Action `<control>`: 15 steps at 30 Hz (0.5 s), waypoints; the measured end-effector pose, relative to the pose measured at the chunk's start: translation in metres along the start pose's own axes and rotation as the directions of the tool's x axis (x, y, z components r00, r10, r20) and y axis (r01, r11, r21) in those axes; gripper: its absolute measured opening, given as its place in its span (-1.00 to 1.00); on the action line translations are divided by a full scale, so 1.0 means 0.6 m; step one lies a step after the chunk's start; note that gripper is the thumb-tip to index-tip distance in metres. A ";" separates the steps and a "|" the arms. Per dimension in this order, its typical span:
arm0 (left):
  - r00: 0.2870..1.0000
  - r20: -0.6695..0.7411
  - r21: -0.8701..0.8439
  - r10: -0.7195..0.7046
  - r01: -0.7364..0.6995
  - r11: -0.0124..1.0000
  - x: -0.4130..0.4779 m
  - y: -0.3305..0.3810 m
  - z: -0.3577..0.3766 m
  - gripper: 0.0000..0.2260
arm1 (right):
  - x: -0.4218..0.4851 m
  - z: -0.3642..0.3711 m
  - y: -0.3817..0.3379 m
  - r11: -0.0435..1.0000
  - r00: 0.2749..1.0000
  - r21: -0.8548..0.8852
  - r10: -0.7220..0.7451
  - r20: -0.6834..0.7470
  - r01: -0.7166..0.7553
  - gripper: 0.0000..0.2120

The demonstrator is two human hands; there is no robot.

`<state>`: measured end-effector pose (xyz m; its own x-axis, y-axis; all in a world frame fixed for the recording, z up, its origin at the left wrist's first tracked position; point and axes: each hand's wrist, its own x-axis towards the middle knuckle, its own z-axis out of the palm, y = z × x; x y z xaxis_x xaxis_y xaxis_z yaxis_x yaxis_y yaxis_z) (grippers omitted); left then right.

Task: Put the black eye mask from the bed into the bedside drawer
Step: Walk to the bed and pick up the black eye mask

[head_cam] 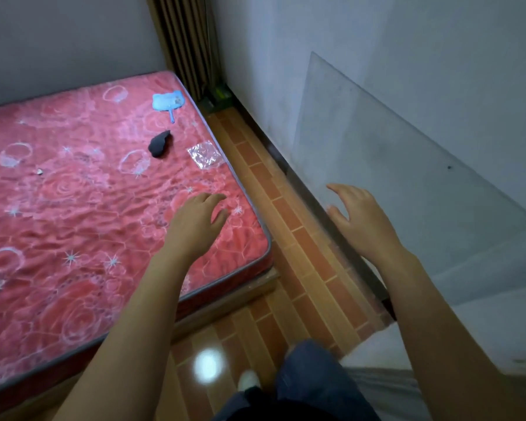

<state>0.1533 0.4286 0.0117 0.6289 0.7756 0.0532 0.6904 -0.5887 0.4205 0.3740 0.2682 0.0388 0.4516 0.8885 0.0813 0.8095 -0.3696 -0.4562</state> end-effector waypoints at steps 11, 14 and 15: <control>0.977 -0.018 -0.025 -0.212 0.212 0.977 0.228 -0.023 0.066 -0.66 | 0.326 0.003 0.103 0.996 0.996 0.048 -0.077 0.050 0.074 -0.62; 0.954 -0.054 -0.038 -0.296 0.294 0.955 0.320 -0.001 0.081 -0.66 | 0.425 -0.018 0.145 0.989 0.983 0.014 -0.149 0.112 0.148 -0.62; 0.946 -0.068 -0.056 -0.318 0.315 0.947 0.350 0.008 0.085 -0.66 | 0.458 -0.026 0.160 0.985 0.977 0.008 -0.173 0.124 0.173 -0.62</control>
<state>0.3070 0.5772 -0.0213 0.3509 0.9362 -0.0224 0.8321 -0.3007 0.4660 0.5817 0.4726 0.0312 0.2551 0.9657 0.0483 0.8722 -0.2082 -0.4427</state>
